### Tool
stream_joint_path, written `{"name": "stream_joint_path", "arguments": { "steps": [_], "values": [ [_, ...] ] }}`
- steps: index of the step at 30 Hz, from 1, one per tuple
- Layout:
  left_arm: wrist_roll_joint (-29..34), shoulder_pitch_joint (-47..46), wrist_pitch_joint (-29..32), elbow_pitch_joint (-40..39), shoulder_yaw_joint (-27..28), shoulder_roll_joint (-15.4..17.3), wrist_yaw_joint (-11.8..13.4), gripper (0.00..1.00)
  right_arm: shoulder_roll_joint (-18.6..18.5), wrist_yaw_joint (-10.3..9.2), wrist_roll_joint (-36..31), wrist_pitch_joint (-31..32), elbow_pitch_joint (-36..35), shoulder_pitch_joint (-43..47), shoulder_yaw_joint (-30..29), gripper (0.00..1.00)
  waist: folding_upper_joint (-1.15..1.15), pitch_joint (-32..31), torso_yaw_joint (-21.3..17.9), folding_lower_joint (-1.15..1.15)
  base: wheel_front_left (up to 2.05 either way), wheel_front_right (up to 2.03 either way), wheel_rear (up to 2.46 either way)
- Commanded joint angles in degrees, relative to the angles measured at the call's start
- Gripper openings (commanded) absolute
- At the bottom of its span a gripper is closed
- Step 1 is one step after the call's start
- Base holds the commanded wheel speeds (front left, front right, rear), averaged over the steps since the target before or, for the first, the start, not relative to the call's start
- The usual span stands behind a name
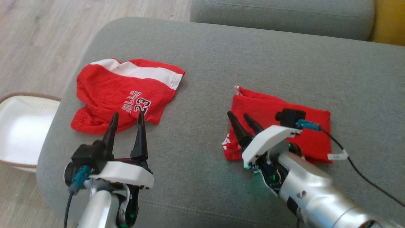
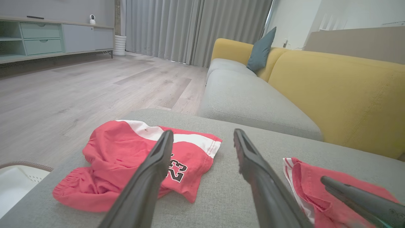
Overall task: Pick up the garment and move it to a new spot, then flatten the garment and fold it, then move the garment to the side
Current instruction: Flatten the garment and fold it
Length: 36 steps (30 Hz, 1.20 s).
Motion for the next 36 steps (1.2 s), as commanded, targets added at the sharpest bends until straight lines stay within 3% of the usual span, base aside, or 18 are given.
{"name": "stream_joint_path", "arguments": {
  "steps": [1,7,13,19,20,25,30,36],
  "values": [
    [-0.3,-2.1,-0.7,-1.8,2.3,0.4,0.2,1.00,0.5,-0.03,0.8,-1.5,-0.1,-3.8,1.3,1.00,0.00,-0.6,-1.3,0.00,0.00,0.00,0.00],
    [-0.4,-1.7,-0.7,-3.2,3.1,0.4,0.3,1.00,0.5,-0.03,-3.0,-3.0,5.4,-10.0,1.3,1.00,0.00,-1.9,-4.6,0.00,0.00,0.00,0.00],
    [-1.0,-0.9,-0.7,-4.8,3.0,0.4,0.8,1.00,0.2,-0.03,-17.5,-3.1,6.7,-12.7,-13.2,1.00,0.00,-3.3,-8.1,0.00,0.00,0.00,0.00],
    [-0.8,-0.3,-0.7,-6.0,3.2,0.4,1.2,1.00,-4.3,-0.03,-38.7,-3.1,-8.0,-2.4,-31.0,1.00,0.00,-3.1,-10.9,0.00,0.00,0.00,0.00],
    [-0.8,-0.3,-0.7,-6.0,3.2,0.4,1.2,1.00,-4.3,-0.03,-38.7,-3.1,-8.0,-2.4,-31.0,1.00,0.00,-3.1,-10.9,0.00,0.00,0.00,0.00],
    [-0.5,-0.2,-0.7,-6.3,3.1,0.4,0.6,1.00,-3.7,-0.03,-54.7,-3.1,-23.8,11.4,-44.2,1.00,0.00,-2.5,-11.8,0.00,0.00,0.00,0.00],
    [0.1,0.5,-0.7,-6.1,2.9,0.4,-0.1,1.00,-1.2,-0.03,-62.3,-3.1,-35.5,21.6,-51.9,1.00,0.00,-2.1,-12.0,0.00,0.00,0.00,0.00],
    [0.9,2.2,-0.7,-6.5,2.5,0.4,-0.6,1.00,0.3,-0.03,-64.7,-2.1,-44.2,29.0,-55.5,1.00,0.00,-2.1,-11.8,0.00,0.00,0.00,0.00]
  ]
}}
